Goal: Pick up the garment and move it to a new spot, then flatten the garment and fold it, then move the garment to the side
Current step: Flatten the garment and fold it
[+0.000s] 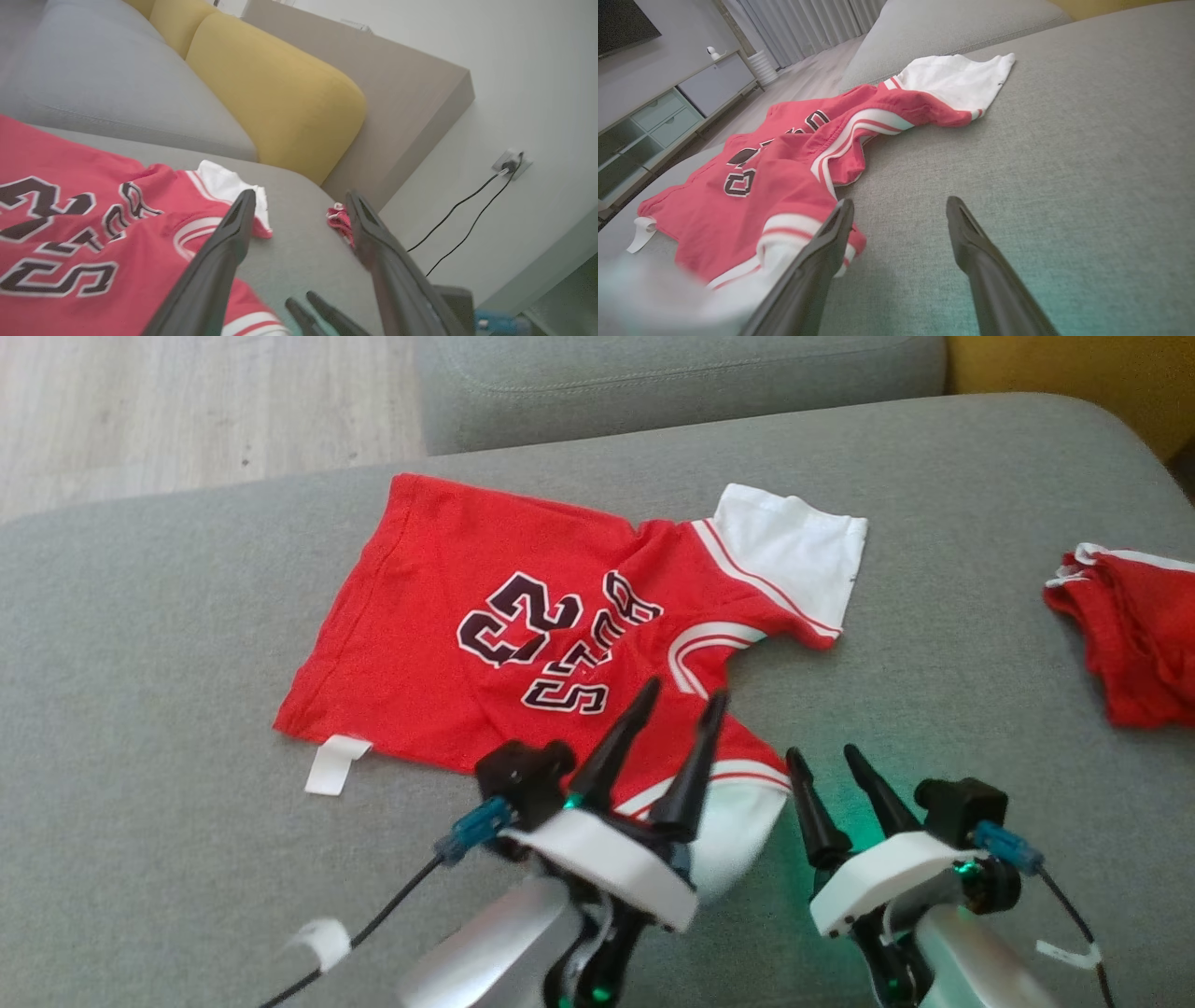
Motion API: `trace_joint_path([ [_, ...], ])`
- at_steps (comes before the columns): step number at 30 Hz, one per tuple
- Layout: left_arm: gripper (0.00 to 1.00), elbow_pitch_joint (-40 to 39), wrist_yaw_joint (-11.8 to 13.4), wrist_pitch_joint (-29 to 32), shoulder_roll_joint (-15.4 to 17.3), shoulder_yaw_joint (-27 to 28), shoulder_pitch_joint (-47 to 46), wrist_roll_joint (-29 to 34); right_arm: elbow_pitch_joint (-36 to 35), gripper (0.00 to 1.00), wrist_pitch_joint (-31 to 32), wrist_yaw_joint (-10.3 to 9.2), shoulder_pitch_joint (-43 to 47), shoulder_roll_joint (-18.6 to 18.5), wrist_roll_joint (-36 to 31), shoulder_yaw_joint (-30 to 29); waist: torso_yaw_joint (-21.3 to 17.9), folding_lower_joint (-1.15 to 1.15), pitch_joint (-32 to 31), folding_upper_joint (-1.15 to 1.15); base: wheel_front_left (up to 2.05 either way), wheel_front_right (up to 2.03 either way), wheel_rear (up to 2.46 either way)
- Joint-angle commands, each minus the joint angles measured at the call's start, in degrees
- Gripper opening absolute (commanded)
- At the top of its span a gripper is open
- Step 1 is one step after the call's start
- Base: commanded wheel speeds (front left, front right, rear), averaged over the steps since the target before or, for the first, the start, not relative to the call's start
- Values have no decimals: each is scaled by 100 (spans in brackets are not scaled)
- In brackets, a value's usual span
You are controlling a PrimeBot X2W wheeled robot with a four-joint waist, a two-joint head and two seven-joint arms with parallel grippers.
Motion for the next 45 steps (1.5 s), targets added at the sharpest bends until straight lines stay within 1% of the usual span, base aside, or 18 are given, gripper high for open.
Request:
trace_joint_path([
  [1,100,-73,49,-29,24,293,-11,103,-208,100,-22,19,-69,82,-60,38,46,0,32,0,0,0,0],
  [2,100,3,48,-29,24,411,86,117,-231,100,-22,19,-49,82,-76,-26,70,0,35,0,0,0,0],
  [5,100,259,84,-29,24,855,293,443,-342,100,-22,19,10,82,-127,-223,135,0,39,0,0,0,0],
  [10,100,345,97,-29,24,1797,692,950,-864,100,-22,19,8,82,-223,-570,241,0,94,0,0,0,0],
  [14,100,276,51,-29,24,2281,904,1185,-858,100,-22,19,-200,82,-271,-566,357,0,201,0,0,0,0],
  [16,100,226,26,-29,24,2430,949,1242,-634,100,-22,19,-432,82,-277,-416,434,0,265,0,0,0,0],
  [17,100,226,26,-29,24,2430,949,1242,-634,100,-22,19,-432,82,-277,-416,434,0,265,0,0,0,0],
  [21,100,161,-4,-29,24,2547,934,1364,30,100,119,19,-995,82,-279,-104,644,0,410,0,0,0,0],
  [24,100,147,-15,-29,24,2536,919,1363,555,100,327,19,-1363,81,-287,48,813,0,497,0,0,0,0],
  [30,100,152,5,-29,24,2538,941,1341,1525,100,1034,19,-1734,81,-250,272,1069,0,615,0,0,0,0],
  [31,100,144,12,-29,24,2547,946,1337,1600,97,1083,19,-1769,81,-227,303,1093,0,635,0,0,0,0],
  [32,100,134,16,-29,24,2561,950,1337,1638,78,1041,19,-1820,70,-229,317,1108,0,655,0,0,0,0],
  [33,100,125,15,-29,24,2575,952,1338,1641,8,896,19,-1885,23,-237,293,1123,0,676,0,0,0,0],
  [34,100,115,14,-29,24,2592,956,1334,1661,0,763,19,-1953,-55,-269,270,1134,0,692,0,0,0,0],
  [37,100,78,23,-29,24,2667,971,1307,1767,0,499,19,-2195,-322,-383,188,1154,0,749,0,0,0,0],
  [40,100,62,9,-29,24,2671,973,1272,1873,0,421,19,-2476,-628,-508,155,1198,0,811,0,0,0,0],
  [41,100,72,-2,-29,24,2641,970,1224,1932,0,397,19,-2686,-859,-599,154,1259,0,852,0,0,0,0],
  [45,100,88,0,-29,24,2543,947,1137,2073,0,376,19,-3189,-1353,-818,126,1465,0,967,0,0,0,0],
])
